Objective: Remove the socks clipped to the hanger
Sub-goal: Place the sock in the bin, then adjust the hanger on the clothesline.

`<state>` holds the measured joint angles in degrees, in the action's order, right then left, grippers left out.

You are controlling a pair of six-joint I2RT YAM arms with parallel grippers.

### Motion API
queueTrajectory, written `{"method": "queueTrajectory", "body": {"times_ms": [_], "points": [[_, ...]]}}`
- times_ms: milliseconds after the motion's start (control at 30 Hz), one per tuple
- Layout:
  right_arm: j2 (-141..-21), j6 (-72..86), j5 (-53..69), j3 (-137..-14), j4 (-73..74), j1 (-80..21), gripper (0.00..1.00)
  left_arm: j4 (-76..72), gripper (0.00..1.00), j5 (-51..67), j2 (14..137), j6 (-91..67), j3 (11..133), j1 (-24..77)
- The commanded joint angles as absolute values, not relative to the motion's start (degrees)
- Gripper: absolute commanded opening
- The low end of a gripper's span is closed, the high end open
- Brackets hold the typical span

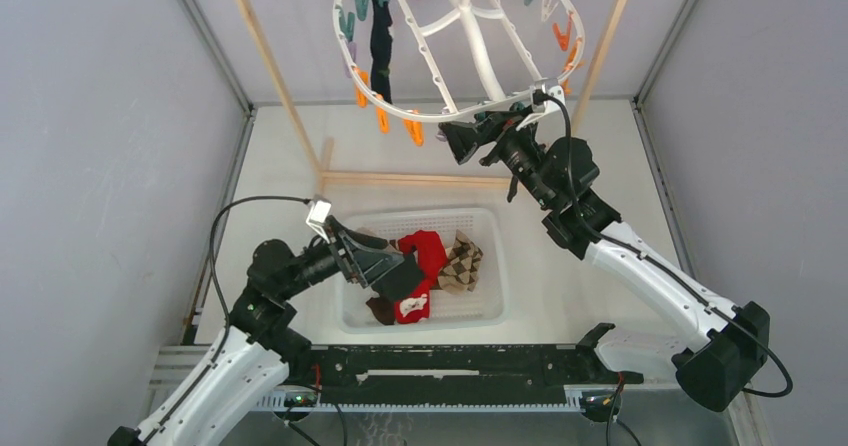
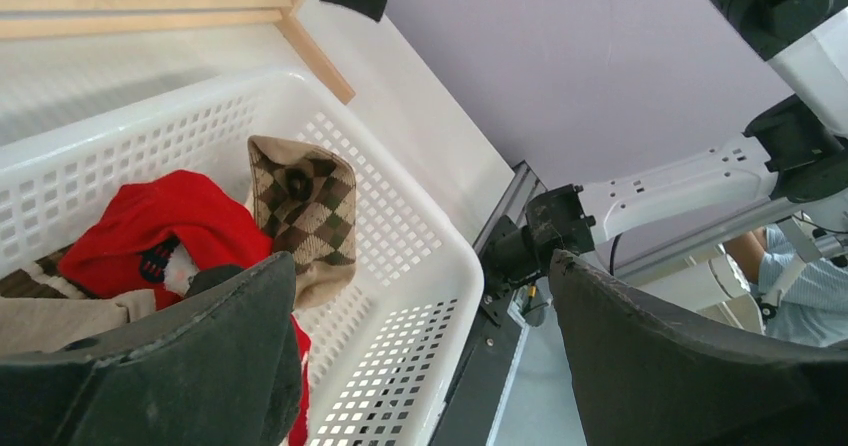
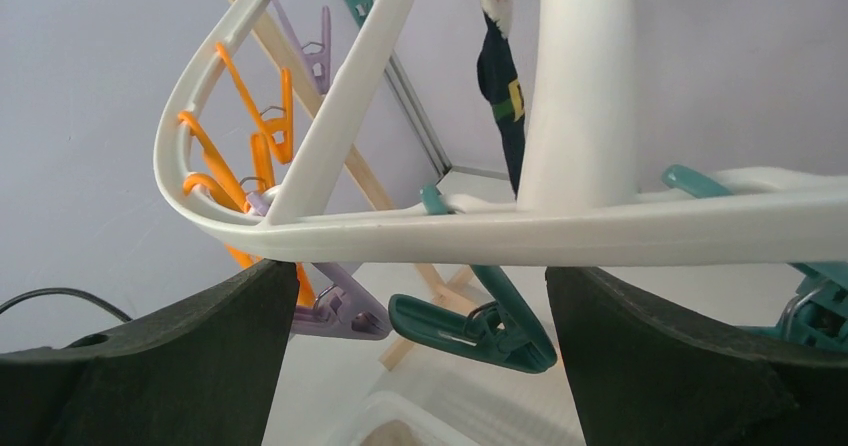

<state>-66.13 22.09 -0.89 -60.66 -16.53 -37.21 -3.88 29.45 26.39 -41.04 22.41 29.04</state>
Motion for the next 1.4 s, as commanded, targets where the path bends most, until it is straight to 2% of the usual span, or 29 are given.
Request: {"method": "queueTrajectory", "body": {"times_ms": [0, 200, 400, 600, 967, 1367], "points": [[-66.53, 20.18, 2.11, -63.85, -16.86, -37.01, 1.0, -2.48, 1.0, 31.93, 31.42, -38.9, 27.95, 28.65], [-64.96, 19.05, 1.13, -63.98, -13.67, -37.17, 1.0, 3.08, 1.0, 30.19, 35.54, -37.35, 30.49, 28.64], [-64.42, 16.46, -12.19, -64.83, -8.62, -39.01, 1.0, 4.53, 1.0, 28.95, 37.22, -36.56, 31.63, 28.63], [-64.73, 13.62, -16.89, -64.82, -9.93, -39.95, 1.0, 5.36, 1.0, 28.45, 37.16, -36.27, 31.99, 28.65], [-64.98, 8.67, -9.86, -64.85, -15.7, -40.23, 1.0, 5.52, 1.0, 28.15, 38.13, -35.68, 32.76, 28.65], [-62.87, 10.0, 3.2, -64.86, -18.73, -38.77, 1.0, 5.19, 1.0, 28.46, 38.78, -35.77, 33.38, 28.64]]}}
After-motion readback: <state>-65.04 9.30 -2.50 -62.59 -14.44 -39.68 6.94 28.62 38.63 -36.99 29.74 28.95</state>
